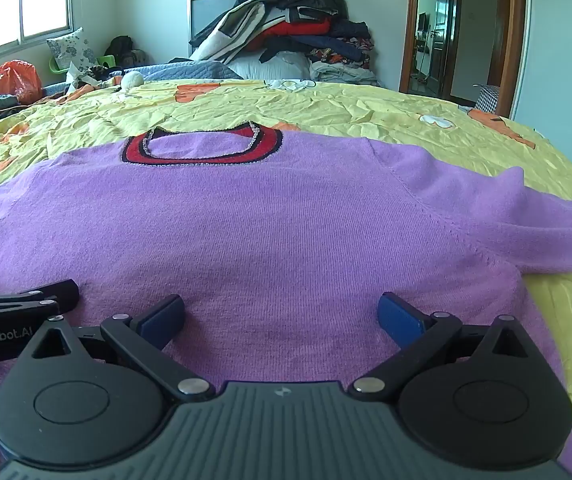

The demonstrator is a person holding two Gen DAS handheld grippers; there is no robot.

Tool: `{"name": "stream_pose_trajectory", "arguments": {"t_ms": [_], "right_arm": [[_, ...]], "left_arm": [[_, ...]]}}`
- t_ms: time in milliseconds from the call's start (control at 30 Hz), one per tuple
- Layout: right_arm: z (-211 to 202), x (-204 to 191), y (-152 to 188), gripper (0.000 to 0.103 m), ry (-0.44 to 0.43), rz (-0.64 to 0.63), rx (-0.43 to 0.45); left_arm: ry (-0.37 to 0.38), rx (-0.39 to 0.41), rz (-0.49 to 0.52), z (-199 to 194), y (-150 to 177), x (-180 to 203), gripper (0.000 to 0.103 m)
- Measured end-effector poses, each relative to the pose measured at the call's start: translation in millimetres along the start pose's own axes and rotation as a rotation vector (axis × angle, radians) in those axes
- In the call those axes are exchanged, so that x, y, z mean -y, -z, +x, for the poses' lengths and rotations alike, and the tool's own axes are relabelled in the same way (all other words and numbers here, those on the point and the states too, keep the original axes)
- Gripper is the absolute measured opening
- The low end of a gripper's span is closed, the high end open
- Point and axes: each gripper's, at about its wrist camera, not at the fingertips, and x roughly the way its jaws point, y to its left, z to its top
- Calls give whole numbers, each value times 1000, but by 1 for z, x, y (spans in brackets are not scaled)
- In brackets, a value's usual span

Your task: Fold small clothes

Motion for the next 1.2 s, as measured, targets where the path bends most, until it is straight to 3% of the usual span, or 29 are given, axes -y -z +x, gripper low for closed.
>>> {"name": "stream_pose_trajectory", "arguments": {"t_ms": [100,333,400,533,800,1200], "right_arm": [[0,-1,0,103,1,-1,-4],[1,-2,-4,103,0,-23,-20],[-5,1,-12,103,12,-31,-23],[-42,2,-17,103,4,-37,2],[-110,16,-23,103,4,27,0],[-189,12,7,103,-36,59,28]], "left_arm": [[3,33,-3,0,0,-2,103],[-9,2,49,0,-5,1,103],[-42,13,70,-14,-10,6,103],[-65,63,33,-56,-15,6,103],[-57,40,14,-121,-3,8,103],[-86,42,39,-199,27,6,103]]}}
